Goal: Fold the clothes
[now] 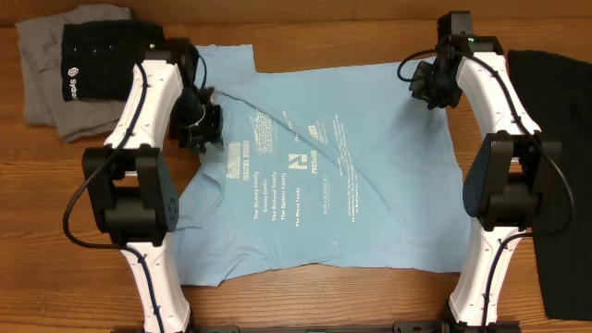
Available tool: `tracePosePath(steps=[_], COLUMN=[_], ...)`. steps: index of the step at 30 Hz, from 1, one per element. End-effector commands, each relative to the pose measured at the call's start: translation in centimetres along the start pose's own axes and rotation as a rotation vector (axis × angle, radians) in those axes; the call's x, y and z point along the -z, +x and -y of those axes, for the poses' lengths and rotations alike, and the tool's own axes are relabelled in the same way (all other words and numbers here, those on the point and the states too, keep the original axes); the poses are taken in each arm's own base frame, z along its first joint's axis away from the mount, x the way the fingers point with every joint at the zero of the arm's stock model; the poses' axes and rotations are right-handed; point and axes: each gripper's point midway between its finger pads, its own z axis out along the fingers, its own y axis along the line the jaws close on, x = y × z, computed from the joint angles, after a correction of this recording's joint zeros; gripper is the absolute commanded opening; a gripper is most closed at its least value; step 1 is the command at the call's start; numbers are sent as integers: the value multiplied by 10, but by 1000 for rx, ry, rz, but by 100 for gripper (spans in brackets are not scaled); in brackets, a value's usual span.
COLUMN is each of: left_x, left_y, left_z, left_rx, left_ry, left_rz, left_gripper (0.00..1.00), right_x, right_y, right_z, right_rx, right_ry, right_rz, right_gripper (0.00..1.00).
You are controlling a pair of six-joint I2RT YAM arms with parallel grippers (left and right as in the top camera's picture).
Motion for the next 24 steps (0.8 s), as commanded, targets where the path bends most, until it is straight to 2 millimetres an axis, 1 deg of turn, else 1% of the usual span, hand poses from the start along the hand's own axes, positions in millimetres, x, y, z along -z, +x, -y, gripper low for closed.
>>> tracePosePath(steps=[1, 5, 8, 10, 12, 14, 18, 24], left_x=[-3, -14, -23, -25, -25, -23, -21, -21], left_y=[-13, -31, -41, -47, -54, -61, -69, -73], left_z=[-25, -41, -45, -46, -43, -36, -25, -25], left_rx=[58, 79, 60, 50, 43, 33, 19, 15], left_ry=[-2, 5, 5, 6, 18, 54, 114, 119], left_rz=[36, 74, 90, 111, 139, 166, 197, 212], left_gripper=[30, 17, 12, 9, 7, 4, 4, 4], right_x=[-5, -5, -5, -5, -5, -5, -10, -25], right_y=[0, 0, 0, 0, 0, 0, 0, 11], right_z=[-1, -2, -2, -2, -2, -2, -2, 3], right_rx=[3, 3, 3, 3, 3, 3, 3, 1], right_ry=[-4, -12, -12, -12, -12, -12, -13, -5], right_rz=[-5, -6, -6, -6, -6, -5, -2, -22], right_gripper=[29, 29, 29, 29, 29, 29, 29, 29])
